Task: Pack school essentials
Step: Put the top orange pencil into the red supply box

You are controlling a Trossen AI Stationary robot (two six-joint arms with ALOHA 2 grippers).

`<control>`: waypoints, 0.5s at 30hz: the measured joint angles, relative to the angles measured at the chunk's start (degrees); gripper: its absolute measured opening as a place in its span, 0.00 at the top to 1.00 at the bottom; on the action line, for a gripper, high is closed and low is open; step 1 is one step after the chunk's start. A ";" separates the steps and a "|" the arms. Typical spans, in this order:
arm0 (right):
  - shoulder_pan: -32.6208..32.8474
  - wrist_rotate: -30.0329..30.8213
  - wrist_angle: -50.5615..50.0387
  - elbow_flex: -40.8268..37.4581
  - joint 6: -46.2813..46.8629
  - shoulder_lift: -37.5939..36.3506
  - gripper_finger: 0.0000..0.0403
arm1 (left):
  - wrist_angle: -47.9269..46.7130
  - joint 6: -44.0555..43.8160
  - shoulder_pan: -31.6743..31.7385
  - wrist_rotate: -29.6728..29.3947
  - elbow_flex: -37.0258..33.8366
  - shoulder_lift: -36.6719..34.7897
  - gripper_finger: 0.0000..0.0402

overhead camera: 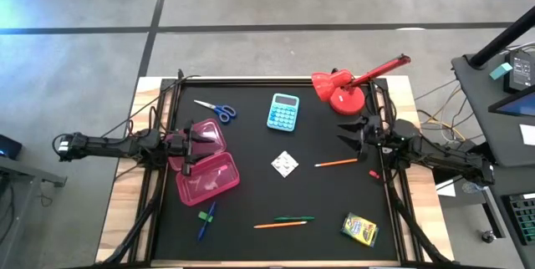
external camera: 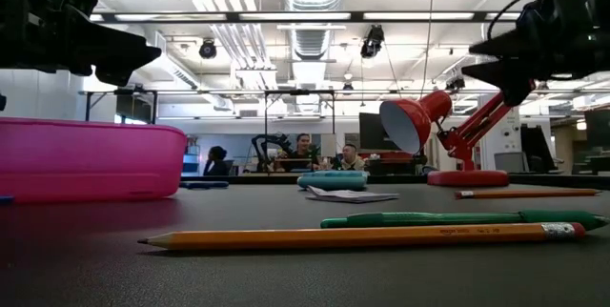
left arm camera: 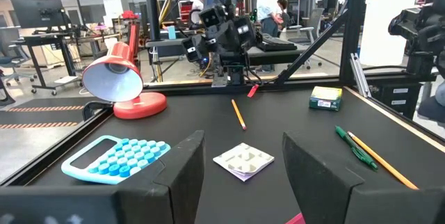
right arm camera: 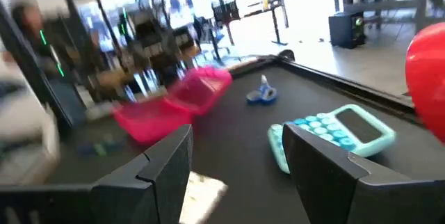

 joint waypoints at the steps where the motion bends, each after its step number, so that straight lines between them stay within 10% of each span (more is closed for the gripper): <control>1: 0.00 0.00 0.90 -0.01 5.07 0.00 0.47 | 0.00 0.00 0.01 -0.01 0.00 -0.02 0.56; 15: 0.00 1.97 10.31 -0.02 23.84 -0.09 0.47 | 0.00 0.00 0.01 -0.01 0.00 -0.02 0.56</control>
